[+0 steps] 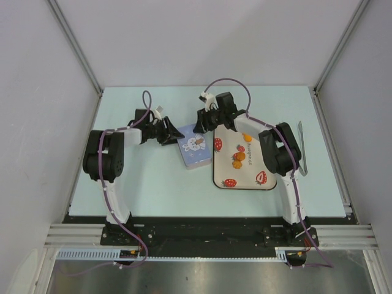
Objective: Pack the cookies
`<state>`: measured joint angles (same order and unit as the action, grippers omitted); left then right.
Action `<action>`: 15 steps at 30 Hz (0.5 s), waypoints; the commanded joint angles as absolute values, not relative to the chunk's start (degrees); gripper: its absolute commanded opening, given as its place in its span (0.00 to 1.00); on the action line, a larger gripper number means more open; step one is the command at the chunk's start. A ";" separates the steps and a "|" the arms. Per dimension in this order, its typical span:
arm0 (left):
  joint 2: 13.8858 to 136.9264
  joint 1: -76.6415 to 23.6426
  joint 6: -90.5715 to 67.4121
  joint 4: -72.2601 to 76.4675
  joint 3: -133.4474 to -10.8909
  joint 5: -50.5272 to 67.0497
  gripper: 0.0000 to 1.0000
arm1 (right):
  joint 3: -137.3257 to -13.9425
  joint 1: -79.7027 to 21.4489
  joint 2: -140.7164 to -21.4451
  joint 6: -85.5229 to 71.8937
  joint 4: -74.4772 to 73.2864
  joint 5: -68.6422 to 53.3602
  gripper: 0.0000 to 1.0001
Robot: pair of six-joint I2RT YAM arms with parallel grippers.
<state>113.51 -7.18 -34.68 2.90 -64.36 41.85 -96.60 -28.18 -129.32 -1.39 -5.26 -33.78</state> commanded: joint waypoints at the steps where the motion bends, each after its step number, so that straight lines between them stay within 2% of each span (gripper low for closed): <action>1: 114.70 -8.96 -35.59 11.07 -62.67 36.30 0.37 | -95.36 -34.36 -135.44 1.58 -11.25 -33.93 0.51; 6: 113.21 -9.05 -34.90 11.25 -62.49 36.21 0.50 | -95.71 -34.63 -135.88 1.41 -11.34 -33.84 0.50; 15: 111.36 -8.97 -34.54 10.28 -61.61 37.26 0.54 | -95.62 -34.72 -135.18 1.41 -11.69 -33.84 0.55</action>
<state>112.53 -7.14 -36.51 6.13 -62.52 39.99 -97.78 -28.60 -130.17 -1.32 -3.97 -32.27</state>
